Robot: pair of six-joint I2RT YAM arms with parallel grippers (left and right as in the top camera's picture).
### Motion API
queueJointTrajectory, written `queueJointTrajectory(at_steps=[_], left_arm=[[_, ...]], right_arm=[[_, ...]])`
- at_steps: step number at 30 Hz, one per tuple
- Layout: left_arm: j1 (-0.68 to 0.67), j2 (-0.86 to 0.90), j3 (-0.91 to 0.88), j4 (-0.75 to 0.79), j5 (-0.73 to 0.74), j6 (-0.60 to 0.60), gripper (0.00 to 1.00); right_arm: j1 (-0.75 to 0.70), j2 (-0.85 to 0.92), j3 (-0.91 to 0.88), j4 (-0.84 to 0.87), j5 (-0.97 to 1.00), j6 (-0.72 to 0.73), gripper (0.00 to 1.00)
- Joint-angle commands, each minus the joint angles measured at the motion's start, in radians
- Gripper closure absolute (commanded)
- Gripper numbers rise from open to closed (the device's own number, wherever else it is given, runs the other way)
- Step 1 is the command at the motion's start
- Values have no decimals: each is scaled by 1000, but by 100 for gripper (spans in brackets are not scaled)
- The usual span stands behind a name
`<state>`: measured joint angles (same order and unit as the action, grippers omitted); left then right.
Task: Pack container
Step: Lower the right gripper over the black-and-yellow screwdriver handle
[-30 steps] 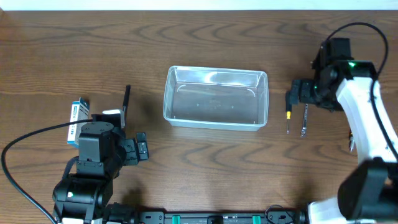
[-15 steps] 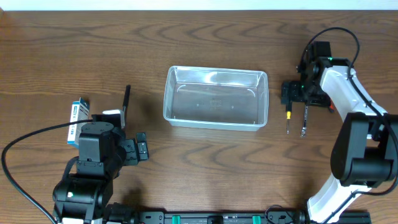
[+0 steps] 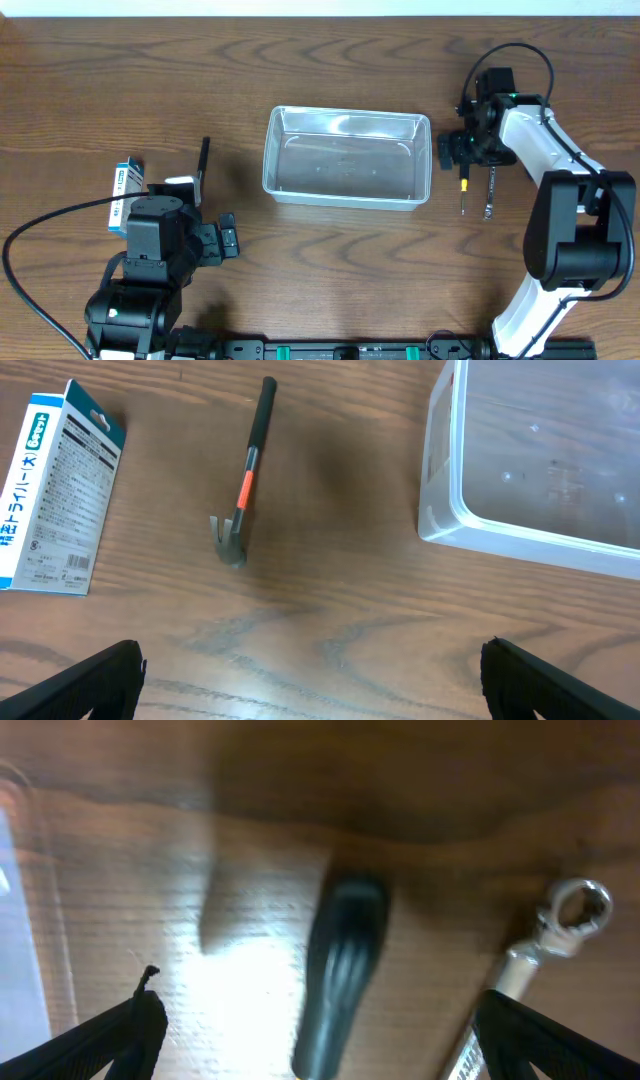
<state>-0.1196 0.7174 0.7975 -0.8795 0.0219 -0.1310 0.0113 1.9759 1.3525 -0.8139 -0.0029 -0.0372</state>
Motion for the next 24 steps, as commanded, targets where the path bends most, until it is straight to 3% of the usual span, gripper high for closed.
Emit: queueJointTrajectory(at_steps=[1,24], left_arm=[[0,-1,20,-3,-7,-6,2],[0,-1,20,-3,-7,-6,2]], right_arm=[[11,11,-8,16,-5,-20,1],[9,88,-27,21,-28,58,1]])
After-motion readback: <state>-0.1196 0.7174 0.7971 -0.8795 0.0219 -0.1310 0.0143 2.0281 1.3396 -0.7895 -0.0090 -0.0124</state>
